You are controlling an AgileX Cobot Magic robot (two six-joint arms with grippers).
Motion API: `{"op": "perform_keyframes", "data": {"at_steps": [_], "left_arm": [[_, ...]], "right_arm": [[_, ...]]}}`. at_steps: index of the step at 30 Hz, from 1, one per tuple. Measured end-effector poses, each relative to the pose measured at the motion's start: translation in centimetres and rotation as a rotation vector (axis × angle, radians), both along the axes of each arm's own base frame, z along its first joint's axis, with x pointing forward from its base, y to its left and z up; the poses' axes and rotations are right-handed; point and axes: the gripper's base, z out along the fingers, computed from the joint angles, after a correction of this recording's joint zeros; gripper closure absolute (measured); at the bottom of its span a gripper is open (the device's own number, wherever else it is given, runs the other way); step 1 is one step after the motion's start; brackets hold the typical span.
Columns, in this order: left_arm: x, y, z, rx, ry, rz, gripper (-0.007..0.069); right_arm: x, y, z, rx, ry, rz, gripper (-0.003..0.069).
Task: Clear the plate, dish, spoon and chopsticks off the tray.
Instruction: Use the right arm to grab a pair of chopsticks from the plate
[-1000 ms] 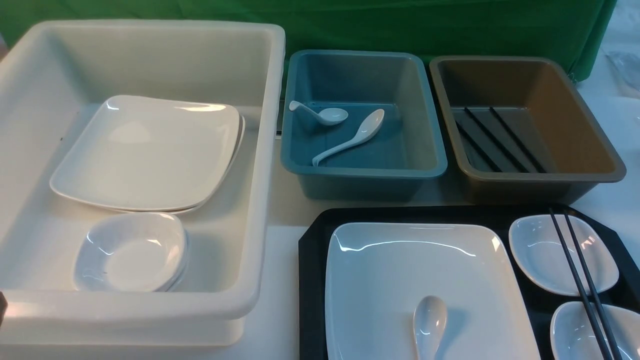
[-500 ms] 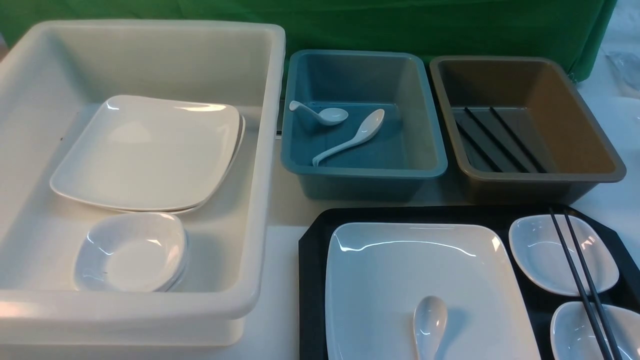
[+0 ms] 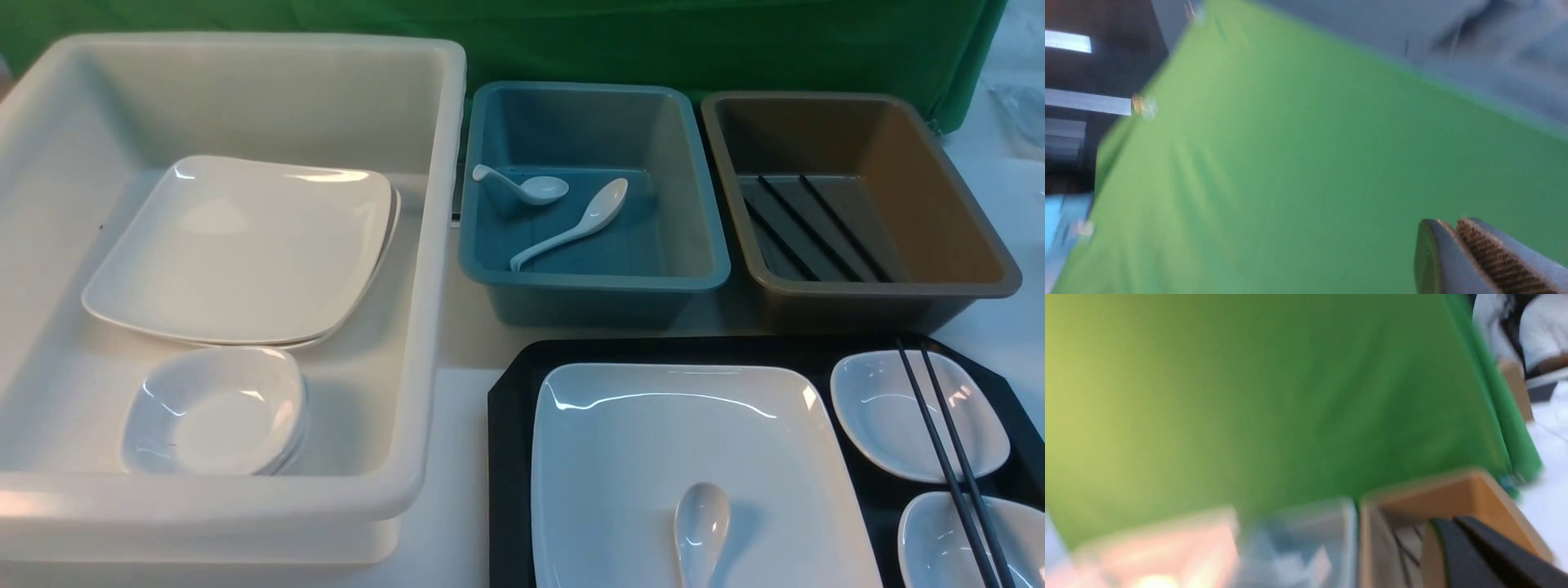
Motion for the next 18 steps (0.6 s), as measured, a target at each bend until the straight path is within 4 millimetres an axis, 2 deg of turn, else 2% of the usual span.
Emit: {"op": "perform_keyframes", "data": {"at_steps": [1,2,3,4,5,6,8,12,15,18], "left_arm": [[0.6,-0.2,1.2,0.017,0.103,-0.017,0.0589],[0.3,-0.2,1.6,0.019,0.088,-0.017,0.0589],[1.8,-0.5,2.9,0.061,0.287,-0.043,0.0589],[3.0,-0.7,2.9,0.089,0.435,-0.063,0.0589],[3.4,-0.7,2.9,0.102,0.491,-0.072,0.0589],[5.1,-0.9,3.0,0.176,0.692,-0.108,0.0589],[7.0,-1.1,2.1,0.256,0.899,-0.163,0.0589],[10.0,-1.4,-0.4,0.33,1.184,-0.274,0.0589],[11.3,-1.5,-1.5,0.345,1.278,-0.32,0.0589],[11.6,-1.6,-1.8,0.355,1.301,-0.346,0.0592]], "right_arm": [[0.4,0.2,1.3,-0.041,0.052,0.022,0.0628],[0.6,0.2,1.6,-0.054,0.071,0.028,0.0629],[1.7,0.7,3.0,-0.144,0.262,0.089,0.0629],[2.5,0.8,3.7,-0.175,0.329,0.111,0.0629],[2.8,0.9,3.7,-0.197,0.394,0.13,0.0629],[4.8,1.2,4.0,-0.256,0.571,0.184,0.0629],[6.5,1.4,3.6,-0.303,0.725,0.237,0.0635],[10.3,1.7,1.2,-0.346,0.952,0.308,0.0637],[11.7,1.8,-1.0,-0.359,1.047,0.335,0.0638],[12.2,1.6,-4.4,-0.392,1.169,0.349,0.0638]]}}
